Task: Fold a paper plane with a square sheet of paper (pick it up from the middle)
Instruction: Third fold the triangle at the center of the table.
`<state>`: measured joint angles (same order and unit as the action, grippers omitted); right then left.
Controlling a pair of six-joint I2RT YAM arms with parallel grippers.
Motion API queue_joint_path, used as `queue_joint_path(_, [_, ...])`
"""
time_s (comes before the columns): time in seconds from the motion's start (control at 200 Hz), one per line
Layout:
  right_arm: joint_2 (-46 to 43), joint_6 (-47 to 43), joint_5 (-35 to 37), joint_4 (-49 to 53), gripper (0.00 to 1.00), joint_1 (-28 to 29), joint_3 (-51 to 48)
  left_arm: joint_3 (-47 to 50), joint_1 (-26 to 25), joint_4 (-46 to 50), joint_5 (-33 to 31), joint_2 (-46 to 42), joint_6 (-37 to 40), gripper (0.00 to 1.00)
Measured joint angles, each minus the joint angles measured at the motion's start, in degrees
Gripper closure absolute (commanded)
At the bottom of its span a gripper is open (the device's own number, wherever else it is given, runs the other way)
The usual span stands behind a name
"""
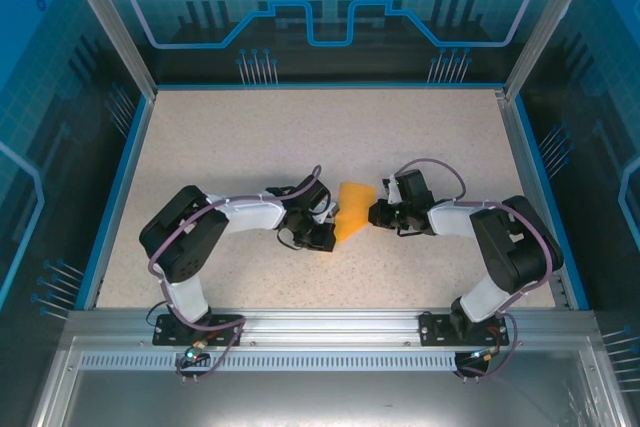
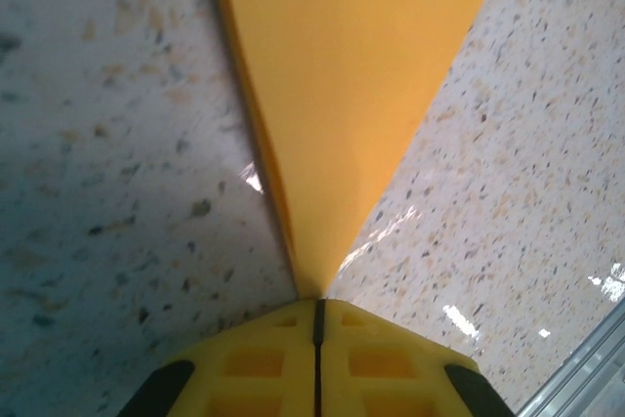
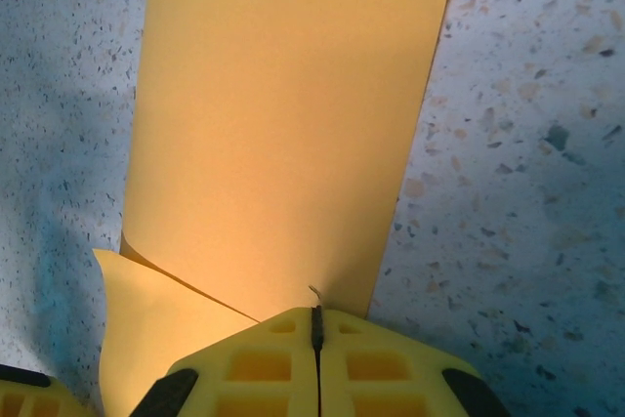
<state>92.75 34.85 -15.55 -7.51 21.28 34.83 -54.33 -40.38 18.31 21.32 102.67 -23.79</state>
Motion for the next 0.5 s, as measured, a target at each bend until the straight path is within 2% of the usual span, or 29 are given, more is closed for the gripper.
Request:
queue_joint_path(0.325, [0.5, -0.4, 0.0, 1.1, 0.94, 0.1, 1.1, 0.7, 0.2, 6.7, 0.5, -2.3, -0.2, 0.92])
queue_joint_path(0.5, [0.6, -0.5, 0.1, 2.4, 0.93, 0.3, 1.9, -4.0, 0.2, 11.9, 1.6, -4.4, -0.2, 0.91])
